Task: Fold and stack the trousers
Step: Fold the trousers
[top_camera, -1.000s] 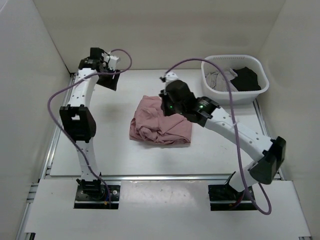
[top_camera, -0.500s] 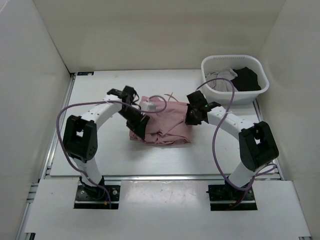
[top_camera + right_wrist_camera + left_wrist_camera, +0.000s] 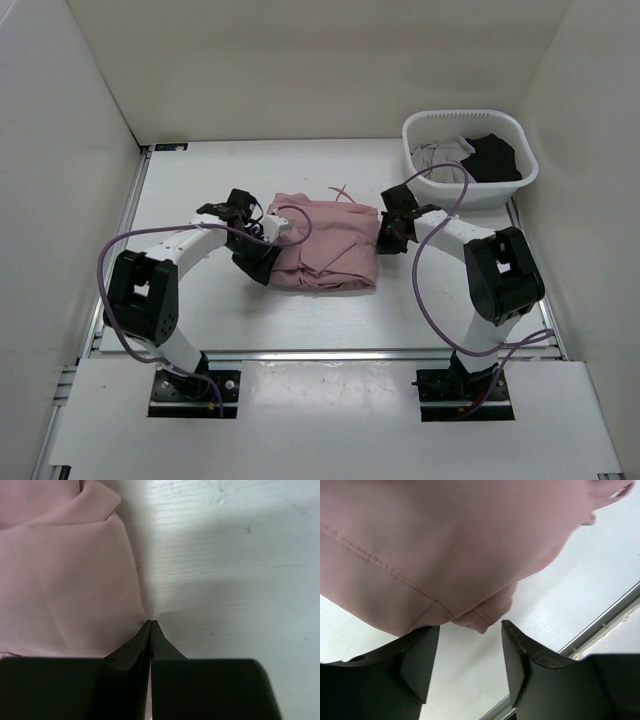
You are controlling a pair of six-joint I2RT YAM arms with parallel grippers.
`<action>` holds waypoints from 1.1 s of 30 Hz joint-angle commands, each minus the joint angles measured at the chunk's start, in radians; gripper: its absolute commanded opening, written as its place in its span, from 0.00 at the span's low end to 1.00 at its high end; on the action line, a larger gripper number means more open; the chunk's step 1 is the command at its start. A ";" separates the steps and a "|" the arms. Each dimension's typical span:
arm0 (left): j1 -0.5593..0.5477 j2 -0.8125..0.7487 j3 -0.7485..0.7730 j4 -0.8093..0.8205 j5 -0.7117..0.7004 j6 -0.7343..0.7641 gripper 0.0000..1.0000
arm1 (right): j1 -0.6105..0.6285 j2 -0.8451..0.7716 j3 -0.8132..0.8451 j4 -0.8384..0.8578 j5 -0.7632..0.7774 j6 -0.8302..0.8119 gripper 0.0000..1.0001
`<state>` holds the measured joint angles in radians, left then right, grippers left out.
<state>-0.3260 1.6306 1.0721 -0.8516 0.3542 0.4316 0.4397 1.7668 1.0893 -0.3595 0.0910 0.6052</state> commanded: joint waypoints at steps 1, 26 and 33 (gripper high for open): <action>-0.013 -0.057 0.037 0.037 0.022 0.025 0.65 | -0.009 -0.021 0.056 -0.012 0.027 -0.034 0.00; 0.804 -0.045 0.342 -0.009 -0.210 -0.220 0.98 | -0.378 -0.451 0.385 -0.697 0.285 -0.381 0.99; 0.857 -0.034 0.333 -0.009 -0.199 -0.238 0.99 | -0.398 -0.469 0.394 -0.697 0.299 -0.407 0.99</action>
<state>0.5190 1.6325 1.4002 -0.8749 0.1486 0.2142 0.0410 1.3090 1.4509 -1.0451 0.3729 0.2371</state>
